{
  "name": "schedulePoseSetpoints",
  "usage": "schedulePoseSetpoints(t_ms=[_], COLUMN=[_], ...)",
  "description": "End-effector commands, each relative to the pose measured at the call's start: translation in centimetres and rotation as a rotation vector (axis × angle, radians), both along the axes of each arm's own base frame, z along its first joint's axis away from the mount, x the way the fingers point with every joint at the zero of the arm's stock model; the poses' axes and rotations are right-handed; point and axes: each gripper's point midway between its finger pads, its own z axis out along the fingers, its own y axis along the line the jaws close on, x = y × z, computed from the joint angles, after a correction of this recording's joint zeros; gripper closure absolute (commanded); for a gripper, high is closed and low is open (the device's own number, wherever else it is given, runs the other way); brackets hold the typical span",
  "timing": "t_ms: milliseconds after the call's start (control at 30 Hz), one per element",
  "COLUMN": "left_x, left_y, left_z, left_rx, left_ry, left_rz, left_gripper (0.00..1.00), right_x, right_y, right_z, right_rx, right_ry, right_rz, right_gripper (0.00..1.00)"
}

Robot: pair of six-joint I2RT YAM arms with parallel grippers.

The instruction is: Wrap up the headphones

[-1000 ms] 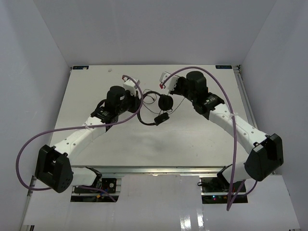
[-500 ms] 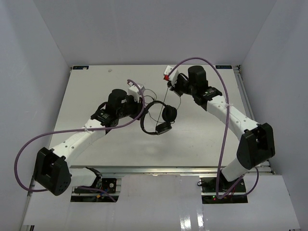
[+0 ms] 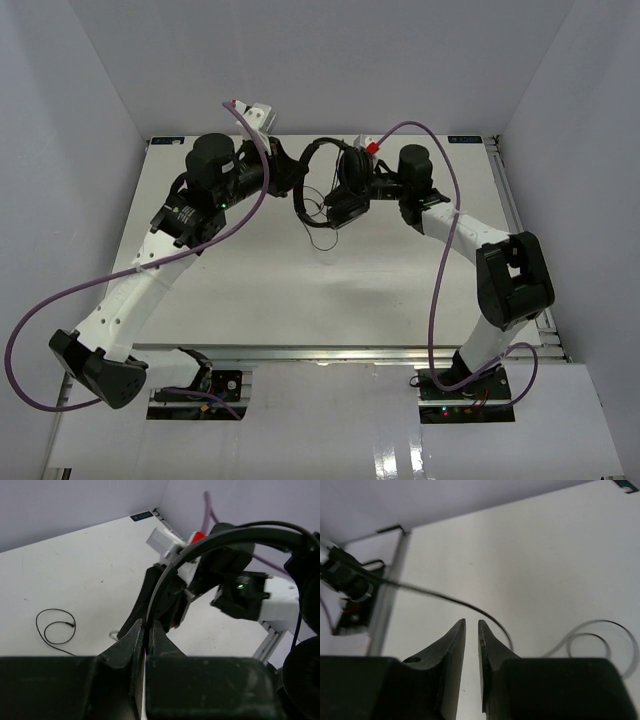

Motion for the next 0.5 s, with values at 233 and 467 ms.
schedulePoseSetpoints(t_ms=[233, 467], left_x=[-0.8, -0.3], left_y=[0.9, 1.9], left_z=[9.7, 10.2], left_rx=[-0.134, -0.127], left_ry=[-0.033, -0.047], left_rz=[0.057, 0.116], left_gripper=[1.00, 1.00], right_x=[-2.8, -3.8], right_y=[6.2, 6.1], right_z=[4.9, 3.2], right_rx=[0.265, 0.230], right_ry=[0.088, 0.112], right_rz=[0.277, 0.287], right_gripper=[0.62, 0.58])
